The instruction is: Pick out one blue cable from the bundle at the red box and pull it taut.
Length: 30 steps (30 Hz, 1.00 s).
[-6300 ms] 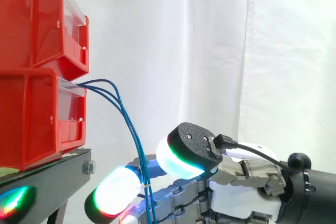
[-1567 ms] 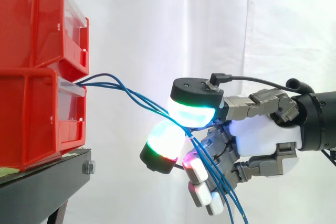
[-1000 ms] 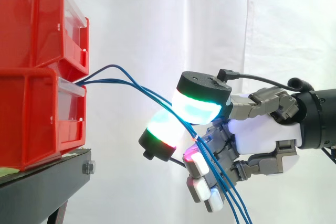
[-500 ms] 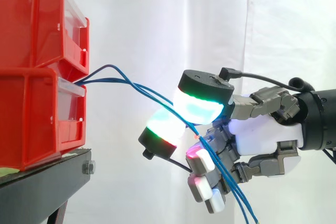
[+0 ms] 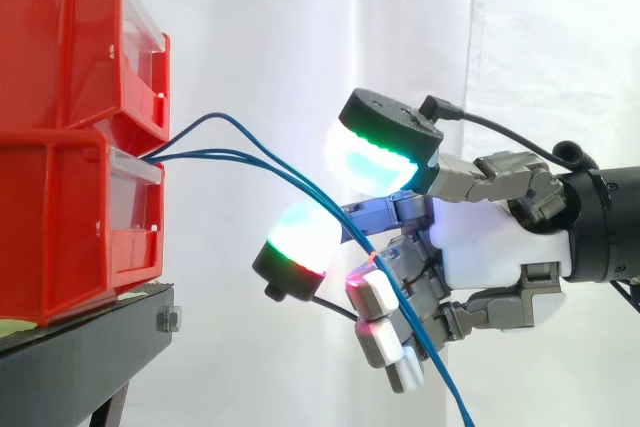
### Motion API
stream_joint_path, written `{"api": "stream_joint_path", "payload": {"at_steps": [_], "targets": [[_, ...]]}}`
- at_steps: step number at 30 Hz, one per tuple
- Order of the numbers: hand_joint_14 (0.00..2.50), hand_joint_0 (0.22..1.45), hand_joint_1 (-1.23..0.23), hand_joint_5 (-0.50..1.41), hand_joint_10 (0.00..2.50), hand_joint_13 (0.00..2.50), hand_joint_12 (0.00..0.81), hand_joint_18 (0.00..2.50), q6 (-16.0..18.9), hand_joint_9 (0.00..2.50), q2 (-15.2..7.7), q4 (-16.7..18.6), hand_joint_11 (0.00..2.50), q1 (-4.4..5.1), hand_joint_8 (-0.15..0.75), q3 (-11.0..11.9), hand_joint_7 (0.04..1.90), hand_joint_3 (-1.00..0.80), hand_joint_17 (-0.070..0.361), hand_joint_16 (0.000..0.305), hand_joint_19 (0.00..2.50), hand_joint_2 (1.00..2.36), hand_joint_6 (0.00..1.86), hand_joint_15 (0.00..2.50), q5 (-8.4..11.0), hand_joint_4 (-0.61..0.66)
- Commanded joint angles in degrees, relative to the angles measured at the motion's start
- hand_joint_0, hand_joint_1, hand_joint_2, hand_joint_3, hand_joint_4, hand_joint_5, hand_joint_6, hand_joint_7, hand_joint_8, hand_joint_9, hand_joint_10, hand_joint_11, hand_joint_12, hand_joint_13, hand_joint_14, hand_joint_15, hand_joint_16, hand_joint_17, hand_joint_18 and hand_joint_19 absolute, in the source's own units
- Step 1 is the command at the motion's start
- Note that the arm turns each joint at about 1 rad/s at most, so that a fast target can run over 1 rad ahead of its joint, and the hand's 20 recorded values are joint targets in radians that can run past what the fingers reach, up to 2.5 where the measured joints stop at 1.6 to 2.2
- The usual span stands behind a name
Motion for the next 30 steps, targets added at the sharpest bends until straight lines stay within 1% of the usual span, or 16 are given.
{"api": "stream_joint_path", "payload": {"at_steps": [1, 5, 9, 13, 17, 20, 22, 23, 25, 27, 28, 30], "targets": [[0.02, 0.42, -0.70, -0.14, 0.02, 1.15, 0.429, 1.05, 0.00, 1.22, -0.04, 0.14, 0.69, 0.11, 0.335, -0.33, 0.79, -0.50, 0.144, 0.064, 0.61, 1.00, 0.89, 0.57, -0.04, 0.14], [0.02, 0.42, -0.73, -0.14, 0.02, 1.14, 0.431, 1.05, 0.00, 1.21, -0.04, 0.75, 0.69, 0.20, 0.334, -0.85, 0.78, -0.50, 0.143, 0.063, 0.61, 1.00, 0.89, 0.57, 0.13, 0.15], [0.02, 0.46, -0.77, -0.14, 0.02, 1.14, 0.410, 1.03, 0.26, 1.21, -0.04, 1.81, 0.71, 0.46, 0.316, -1.29, 0.80, -0.50, 0.134, 0.059, 0.62, 1.00, 0.88, 0.58, 0.40, 0.13], [0.02, 0.54, -0.81, -0.14, 0.02, 1.11, 0.381, 0.98, 0.70, 1.19, 0.05, 1.90, 0.73, 0.55, 0.299, -1.29, 0.83, -0.50, 0.120, 0.053, 0.65, 1.00, 0.88, 0.60, 0.49, 0.11], [0.02, 0.63, -0.80, -0.14, 0.02, 1.10, 0.372, 0.96, 1.14, 1.18, -0.04, 1.90, 0.72, 0.64, 0.284, -1.29, 0.85, -0.50, 0.115, 0.051, 0.66, 1.00, 0.87, 0.60, 0.40, 0.09], [0.02, 0.66, -0.81, -0.14, 0.02, 1.10, 0.369, 0.96, 1.23, 1.18, 0.05, 1.90, 0.73, 0.82, 0.286, -1.29, 0.88, -0.50, 0.113, 0.050, 0.65, 1.00, 0.88, 0.60, 0.40, 0.05], [0.02, 0.68, -0.82, -0.14, 0.02, 1.10, 0.368, 0.96, 1.32, 1.17, -0.04, 1.90, 0.74, 0.90, 0.287, -1.29, 0.92, -0.38, 0.113, 0.050, 0.65, 1.01, 0.90, 0.61, 0.40, 0.00], [0.02, 0.68, -0.82, -0.14, 0.02, 1.10, 0.367, 0.96, 1.41, 1.17, 0.05, 1.90, 0.73, 0.90, 0.286, -1.29, 0.90, -0.37, 0.113, 0.050, 0.65, 1.01, 0.91, 0.61, 0.40, -0.01], [0.02, 0.69, -0.84, -0.15, 0.02, 1.10, 0.369, 0.96, 1.58, 1.17, -0.04, 2.07, 0.74, 0.99, 0.289, -1.29, 0.94, -0.30, 0.113, 0.050, 0.64, 1.02, 0.93, 0.60, 0.22, -0.05], [0.02, 0.70, -0.84, -0.15, 0.02, 1.11, 0.365, 0.96, 1.67, 1.17, 0.05, 2.33, 0.73, 0.99, 0.286, -1.29, 1.00, -0.29, 0.113, 0.050, 0.64, 1.02, 0.93, 0.60, 0.22, -0.06], [0.02, 0.72, -0.85, -0.15, 0.02, 1.11, 0.363, 0.96, 1.67, 1.17, 0.05, 2.60, 0.73, 0.99, 0.286, -1.29, 1.01, -0.30, 0.112, 0.050, 0.64, 1.02, 0.93, 0.61, 0.13, -0.08], [0.02, 0.74, -0.85, -0.15, 0.02, 1.11, 0.359, 0.97, 1.76, 1.17, 0.05, 3.30, 0.74, 1.08, 0.289, -1.29, 1.00, -0.34, 0.112, 0.050, 0.63, 1.01, 0.94, 0.60, 0.13, -0.11]]}}
